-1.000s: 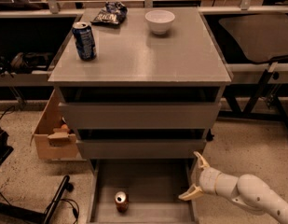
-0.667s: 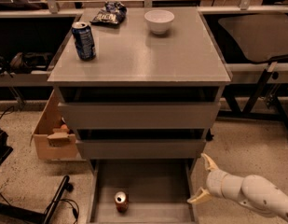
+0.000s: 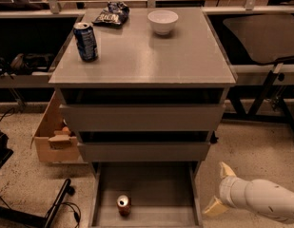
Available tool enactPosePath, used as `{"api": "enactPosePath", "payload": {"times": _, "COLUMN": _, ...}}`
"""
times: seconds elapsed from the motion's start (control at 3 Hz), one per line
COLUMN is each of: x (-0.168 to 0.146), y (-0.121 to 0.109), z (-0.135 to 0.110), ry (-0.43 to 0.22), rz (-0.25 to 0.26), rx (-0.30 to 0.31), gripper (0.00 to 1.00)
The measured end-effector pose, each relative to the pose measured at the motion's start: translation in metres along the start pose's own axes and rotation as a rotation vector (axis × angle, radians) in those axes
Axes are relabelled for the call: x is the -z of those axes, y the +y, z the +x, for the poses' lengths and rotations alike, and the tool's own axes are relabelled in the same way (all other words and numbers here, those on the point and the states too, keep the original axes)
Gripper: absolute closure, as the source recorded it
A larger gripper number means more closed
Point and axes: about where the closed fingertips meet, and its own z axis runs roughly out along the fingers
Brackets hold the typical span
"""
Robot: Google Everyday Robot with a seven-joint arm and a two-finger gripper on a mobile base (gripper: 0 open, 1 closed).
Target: Place coke can into bottom drawer
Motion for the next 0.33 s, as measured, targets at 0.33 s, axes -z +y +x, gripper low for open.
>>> {"api": "enactPosePath", "payload": {"times": 0.33, "x": 0.0469, "y": -0.0167, "z": 0.0101, "ry": 0.108, "rz": 0.102, "rx": -0.119, "gripper": 0.00}}
